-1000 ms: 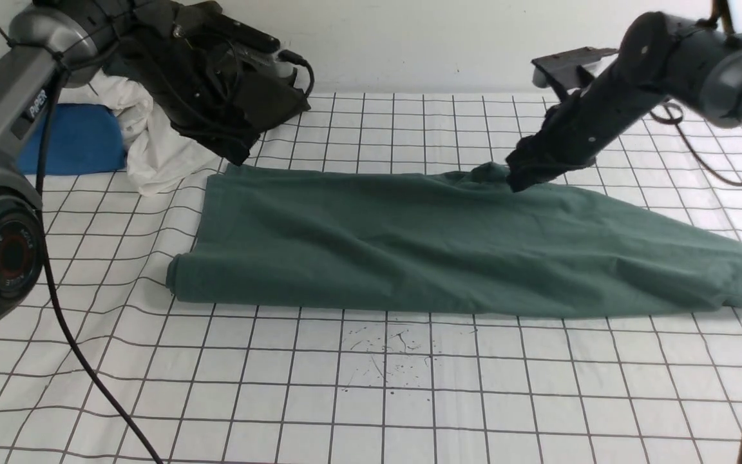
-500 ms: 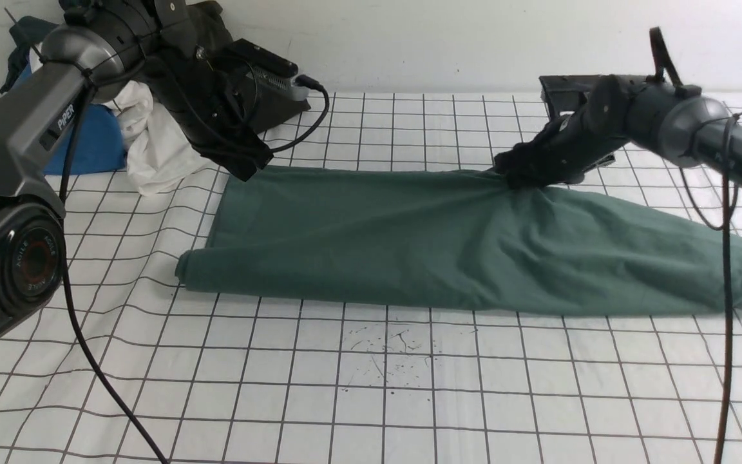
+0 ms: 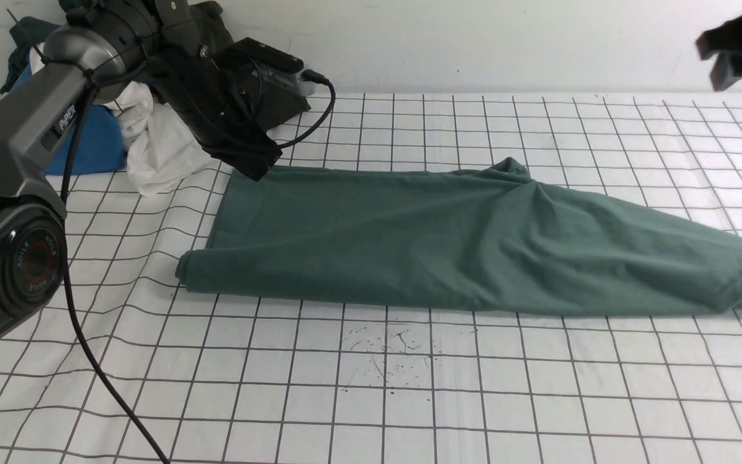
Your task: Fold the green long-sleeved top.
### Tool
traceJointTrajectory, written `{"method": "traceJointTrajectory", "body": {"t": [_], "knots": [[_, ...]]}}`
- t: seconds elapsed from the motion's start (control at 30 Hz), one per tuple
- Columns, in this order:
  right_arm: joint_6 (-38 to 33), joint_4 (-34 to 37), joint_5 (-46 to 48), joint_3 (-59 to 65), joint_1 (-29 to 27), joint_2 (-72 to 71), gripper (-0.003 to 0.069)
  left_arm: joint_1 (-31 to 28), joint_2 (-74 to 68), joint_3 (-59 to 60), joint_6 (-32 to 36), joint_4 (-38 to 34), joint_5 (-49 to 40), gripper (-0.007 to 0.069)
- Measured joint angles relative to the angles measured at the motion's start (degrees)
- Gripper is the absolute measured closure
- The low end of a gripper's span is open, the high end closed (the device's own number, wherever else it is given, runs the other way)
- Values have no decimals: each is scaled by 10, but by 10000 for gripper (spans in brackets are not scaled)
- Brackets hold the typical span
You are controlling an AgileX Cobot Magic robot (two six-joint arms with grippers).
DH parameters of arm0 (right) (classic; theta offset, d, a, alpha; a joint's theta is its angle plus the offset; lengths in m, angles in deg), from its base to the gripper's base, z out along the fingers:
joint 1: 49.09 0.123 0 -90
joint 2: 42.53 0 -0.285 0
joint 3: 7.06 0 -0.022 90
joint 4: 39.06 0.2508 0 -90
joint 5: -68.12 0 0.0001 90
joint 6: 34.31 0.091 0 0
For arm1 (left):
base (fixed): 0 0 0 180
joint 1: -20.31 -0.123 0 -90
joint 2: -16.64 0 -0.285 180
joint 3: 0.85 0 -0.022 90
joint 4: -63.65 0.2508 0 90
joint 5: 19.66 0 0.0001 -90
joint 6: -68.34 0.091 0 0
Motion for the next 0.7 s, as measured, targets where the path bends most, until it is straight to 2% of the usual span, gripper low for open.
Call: {"method": "traceJointTrajectory", "body": {"t": [0.1,0.27,0.43,0.57,0.7], "knots": [[-1,18,2,53,-24,-25,326,0,0,0,0,-1,0,632],[2,33,2,248,-64,-80,326,0,0,0,0,-5,0,632],[29,30,-69,375,-71,-85,311,0,0,0,0,-6,0,632],[81,18,-175,429,-85,-73,227,0,0,0,-4,-8,0,632],[110,15,-222,432,-97,-56,151,0,0,0,-4,-8,0,632]]}}
